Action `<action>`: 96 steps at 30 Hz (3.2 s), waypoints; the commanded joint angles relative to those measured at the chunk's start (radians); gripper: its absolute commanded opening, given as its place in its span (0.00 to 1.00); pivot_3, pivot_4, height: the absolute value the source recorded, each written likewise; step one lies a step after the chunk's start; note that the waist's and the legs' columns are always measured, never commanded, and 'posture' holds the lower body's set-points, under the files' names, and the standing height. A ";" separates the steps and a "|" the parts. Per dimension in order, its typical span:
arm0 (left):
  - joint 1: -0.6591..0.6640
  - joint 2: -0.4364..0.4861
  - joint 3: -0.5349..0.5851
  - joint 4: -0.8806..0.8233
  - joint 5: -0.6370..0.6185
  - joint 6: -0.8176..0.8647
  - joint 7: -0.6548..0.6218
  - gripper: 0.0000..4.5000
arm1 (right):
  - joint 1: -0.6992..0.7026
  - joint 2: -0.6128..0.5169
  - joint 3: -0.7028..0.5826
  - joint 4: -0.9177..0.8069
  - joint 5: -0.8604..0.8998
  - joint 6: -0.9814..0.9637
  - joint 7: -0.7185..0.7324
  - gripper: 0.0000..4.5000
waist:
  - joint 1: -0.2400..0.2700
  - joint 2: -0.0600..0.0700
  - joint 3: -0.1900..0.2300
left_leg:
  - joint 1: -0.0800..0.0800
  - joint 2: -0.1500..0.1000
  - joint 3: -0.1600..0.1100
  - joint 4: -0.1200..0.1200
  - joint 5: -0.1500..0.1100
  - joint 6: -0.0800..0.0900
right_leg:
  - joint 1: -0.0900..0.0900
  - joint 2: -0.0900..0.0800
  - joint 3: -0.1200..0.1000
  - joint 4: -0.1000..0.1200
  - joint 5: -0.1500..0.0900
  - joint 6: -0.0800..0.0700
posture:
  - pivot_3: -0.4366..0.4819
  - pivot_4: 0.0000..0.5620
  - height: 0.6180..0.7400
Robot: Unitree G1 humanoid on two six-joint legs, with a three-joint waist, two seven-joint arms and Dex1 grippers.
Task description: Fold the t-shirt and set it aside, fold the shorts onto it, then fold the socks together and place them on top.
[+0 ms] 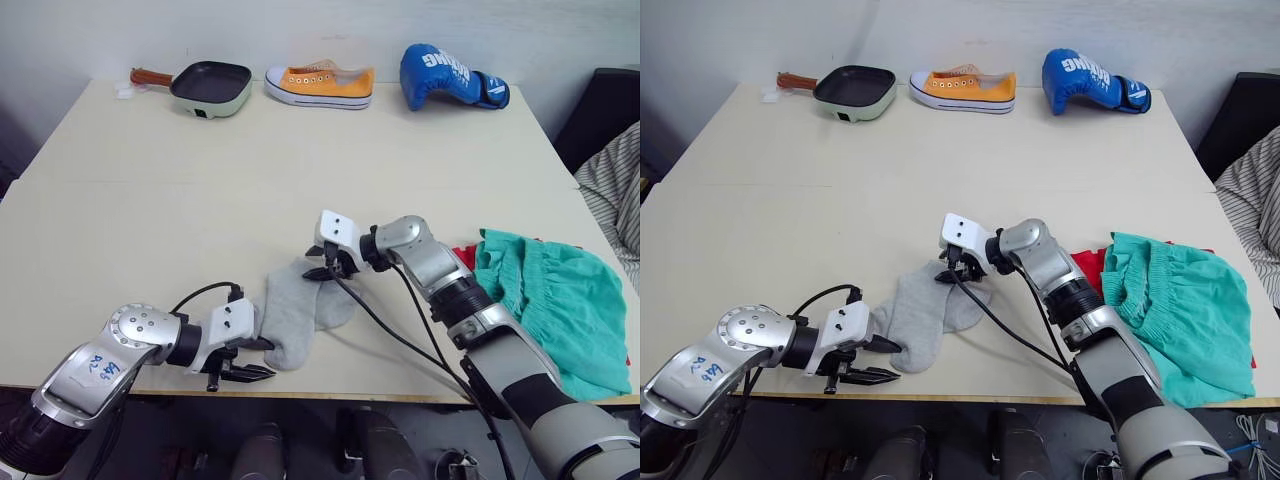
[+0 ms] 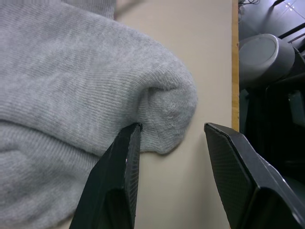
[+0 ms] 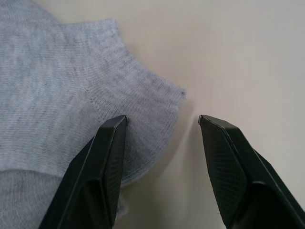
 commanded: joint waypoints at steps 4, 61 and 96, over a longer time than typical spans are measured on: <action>0.022 -0.016 -0.036 0.025 0.024 0.016 0.011 0.07 | -0.001 0.018 -0.023 -0.019 0.005 0.007 0.010 0.09 | -0.004 0.000 0.000 | 0.001 0.000 0.000 0.000 0.000 0.000 | 0.001 0.000 0.000 0.000 0.000 0.000 | 0.48 0.27 1.00; -0.472 0.049 -0.082 0.450 0.172 -0.255 -0.491 0.00 | 0.765 -0.304 -0.335 -1.126 0.376 0.496 -0.373 0.00 | 0.020 0.000 0.000 | -0.008 -0.001 -0.003 0.001 -0.001 0.003 | -0.003 0.003 -0.001 -0.001 0.001 0.003 | 0.48 0.27 1.00; -0.299 -0.155 -0.025 0.180 -0.067 0.385 0.082 0.01 | 0.426 -0.245 -0.002 -0.627 0.118 0.056 -0.211 0.00 | 0.021 -0.001 0.000 | -0.007 -0.002 -0.002 0.003 0.001 0.003 | -0.002 0.002 0.002 0.000 0.003 0.005 | 0.48 0.27 1.00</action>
